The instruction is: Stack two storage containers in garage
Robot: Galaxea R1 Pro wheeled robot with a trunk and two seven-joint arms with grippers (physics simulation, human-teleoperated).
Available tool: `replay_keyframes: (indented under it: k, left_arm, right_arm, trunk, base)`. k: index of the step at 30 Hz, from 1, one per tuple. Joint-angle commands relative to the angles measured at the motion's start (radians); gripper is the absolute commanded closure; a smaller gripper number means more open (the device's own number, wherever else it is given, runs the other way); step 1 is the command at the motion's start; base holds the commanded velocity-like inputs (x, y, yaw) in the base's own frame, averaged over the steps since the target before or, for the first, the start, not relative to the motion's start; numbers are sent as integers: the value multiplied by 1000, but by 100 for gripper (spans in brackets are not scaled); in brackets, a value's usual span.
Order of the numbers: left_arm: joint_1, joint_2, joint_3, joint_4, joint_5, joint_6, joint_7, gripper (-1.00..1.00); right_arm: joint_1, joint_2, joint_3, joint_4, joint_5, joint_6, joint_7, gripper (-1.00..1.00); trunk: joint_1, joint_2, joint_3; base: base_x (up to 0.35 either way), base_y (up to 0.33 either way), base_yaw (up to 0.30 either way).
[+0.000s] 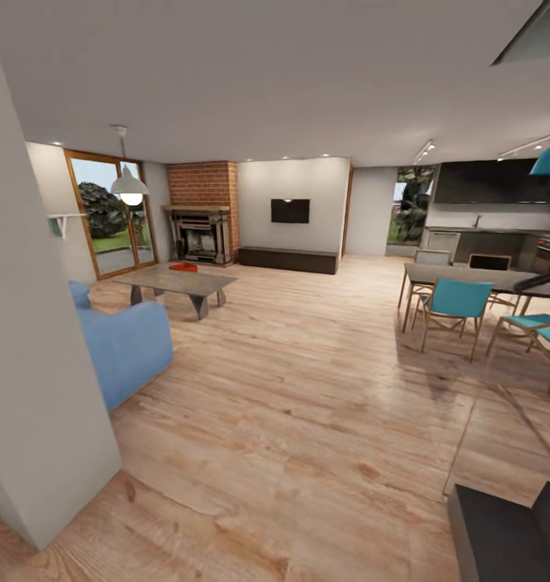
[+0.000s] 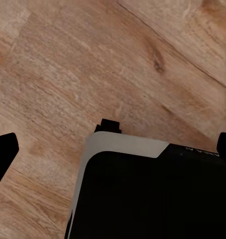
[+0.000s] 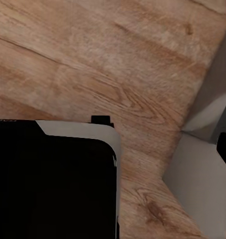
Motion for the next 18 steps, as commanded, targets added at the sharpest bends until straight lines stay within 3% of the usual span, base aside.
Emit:
replay_keyframes:
  k: [1, 18]
  left_arm:
    - [-1, 0, -9, 0, 8, -2, 2, -100]
    - [-1, 0, -9, 0, 9, -3, 4, -100]
  right_arm:
    - [-2, 0, 8, 3, -6, -6, -2, -100]
    - [-2, -3, 7, 3, -7, -7, -2, -100]
  trunk:
    - [1, -1, -2]
    - [1, -1, -2]
  base:
    - [323, 0, 0]
    - [323, 0, 0]
